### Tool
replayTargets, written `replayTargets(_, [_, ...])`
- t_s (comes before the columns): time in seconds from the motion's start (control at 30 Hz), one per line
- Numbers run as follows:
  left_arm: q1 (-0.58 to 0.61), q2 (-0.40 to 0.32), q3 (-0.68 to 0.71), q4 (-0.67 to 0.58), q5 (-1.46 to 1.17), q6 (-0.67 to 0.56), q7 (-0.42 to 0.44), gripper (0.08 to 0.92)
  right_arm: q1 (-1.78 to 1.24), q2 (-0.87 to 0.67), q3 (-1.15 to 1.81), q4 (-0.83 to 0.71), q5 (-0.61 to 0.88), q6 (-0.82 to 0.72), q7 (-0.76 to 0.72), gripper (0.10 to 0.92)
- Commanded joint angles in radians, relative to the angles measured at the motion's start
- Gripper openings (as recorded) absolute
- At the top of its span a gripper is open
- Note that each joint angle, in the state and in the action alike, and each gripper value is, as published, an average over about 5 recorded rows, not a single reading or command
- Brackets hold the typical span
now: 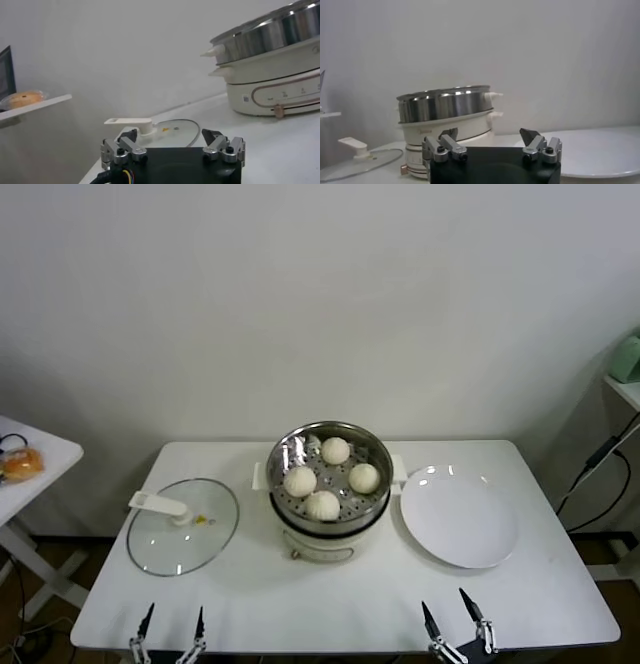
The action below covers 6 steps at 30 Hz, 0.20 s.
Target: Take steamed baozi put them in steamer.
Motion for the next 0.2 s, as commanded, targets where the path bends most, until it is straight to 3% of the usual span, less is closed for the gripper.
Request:
replayTargets(0.03, [0.000, -0.001, 0.002, -0.002, -0.003, 0.000, 0.000, 0.823, -0.028, 0.033, 0.003, -0.012, 0.012, 0.044, 0.006, 0.823])
replayTargets(0.2, [-0.001, -0.002, 0.003, -0.003, -0.004, 0.001, 0.000, 0.823, -0.023, 0.036, 0.002, -0.011, 0.013, 0.043, 0.012, 0.823])
